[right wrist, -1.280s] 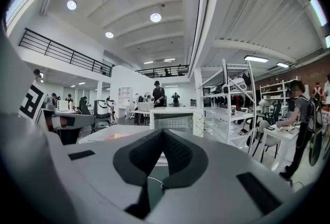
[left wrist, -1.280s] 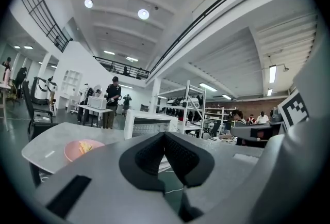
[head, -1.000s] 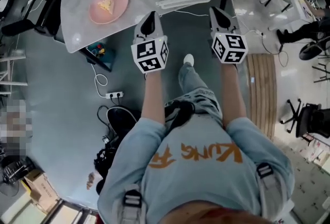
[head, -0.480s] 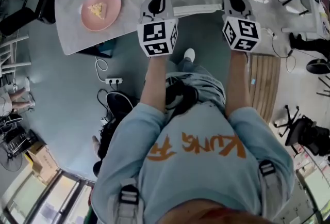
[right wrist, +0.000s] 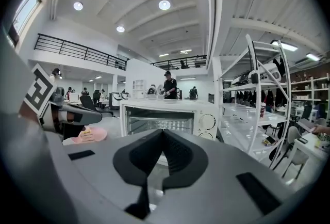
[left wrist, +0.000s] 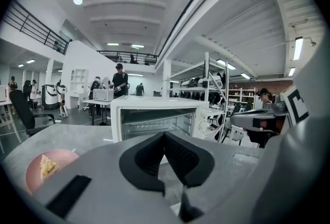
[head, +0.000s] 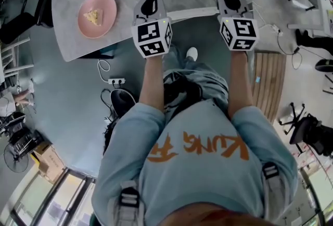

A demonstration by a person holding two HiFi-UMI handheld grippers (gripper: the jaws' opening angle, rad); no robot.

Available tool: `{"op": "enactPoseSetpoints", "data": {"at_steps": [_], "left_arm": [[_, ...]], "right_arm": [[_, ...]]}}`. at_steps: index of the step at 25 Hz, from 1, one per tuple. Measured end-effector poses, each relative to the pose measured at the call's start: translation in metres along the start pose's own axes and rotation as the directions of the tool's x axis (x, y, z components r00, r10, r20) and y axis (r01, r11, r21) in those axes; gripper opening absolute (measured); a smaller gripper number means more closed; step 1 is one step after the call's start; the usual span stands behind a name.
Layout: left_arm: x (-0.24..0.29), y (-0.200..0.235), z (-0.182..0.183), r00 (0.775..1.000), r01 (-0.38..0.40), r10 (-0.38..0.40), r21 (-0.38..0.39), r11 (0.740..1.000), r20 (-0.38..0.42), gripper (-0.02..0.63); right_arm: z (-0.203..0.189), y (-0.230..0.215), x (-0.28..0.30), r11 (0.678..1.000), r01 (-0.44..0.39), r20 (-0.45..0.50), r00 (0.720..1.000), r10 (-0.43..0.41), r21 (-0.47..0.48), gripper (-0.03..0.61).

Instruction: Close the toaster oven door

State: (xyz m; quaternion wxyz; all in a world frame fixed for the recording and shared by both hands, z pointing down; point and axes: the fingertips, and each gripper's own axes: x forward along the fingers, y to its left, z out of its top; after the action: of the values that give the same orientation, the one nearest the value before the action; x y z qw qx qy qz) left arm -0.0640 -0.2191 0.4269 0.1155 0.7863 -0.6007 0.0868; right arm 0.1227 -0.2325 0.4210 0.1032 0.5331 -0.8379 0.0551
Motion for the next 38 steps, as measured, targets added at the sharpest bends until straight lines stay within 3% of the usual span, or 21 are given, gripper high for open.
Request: {"op": "enactPoseSetpoints", "data": {"at_steps": [5,10,17,25,31,38], "left_arm": [[0.008,-0.012,-0.014,1.000,0.013,-0.013,0.011,1.000,-0.024,0.002],[0.015,-0.016,-0.039,0.990,-0.014,0.021,0.052,0.999,-0.137,0.002],[0.009,-0.034,-0.088,0.961,0.080,-0.030,0.173,0.982,-0.275,0.002],[-0.012,-0.033,-0.161,0.898,0.161,-0.032,0.259,0.952,-0.438,0.002],[-0.014,-0.041,-0.199,0.850,0.238,-0.040,0.316,0.918,-0.525,0.003],[-0.007,-0.036,-0.222,0.830,0.271,0.007,0.414,0.869,-0.558,0.003]], "right_arm": [[-0.008,0.008,0.003,0.998,-0.045,-0.017,0.999,0.045,-0.034,0.000],[-0.026,0.026,0.009,0.991,-0.100,-0.064,0.993,0.095,-0.083,-0.002],[-0.078,0.051,0.017,0.958,-0.222,-0.216,0.959,0.182,-0.179,0.000],[-0.146,0.080,0.006,0.892,-0.377,-0.382,0.884,0.268,-0.248,0.000],[-0.191,0.086,-0.002,0.844,-0.446,-0.507,0.823,0.257,-0.298,0.000],[-0.223,0.083,0.000,0.791,-0.481,-0.585,0.786,0.199,-0.377,0.045]]}}
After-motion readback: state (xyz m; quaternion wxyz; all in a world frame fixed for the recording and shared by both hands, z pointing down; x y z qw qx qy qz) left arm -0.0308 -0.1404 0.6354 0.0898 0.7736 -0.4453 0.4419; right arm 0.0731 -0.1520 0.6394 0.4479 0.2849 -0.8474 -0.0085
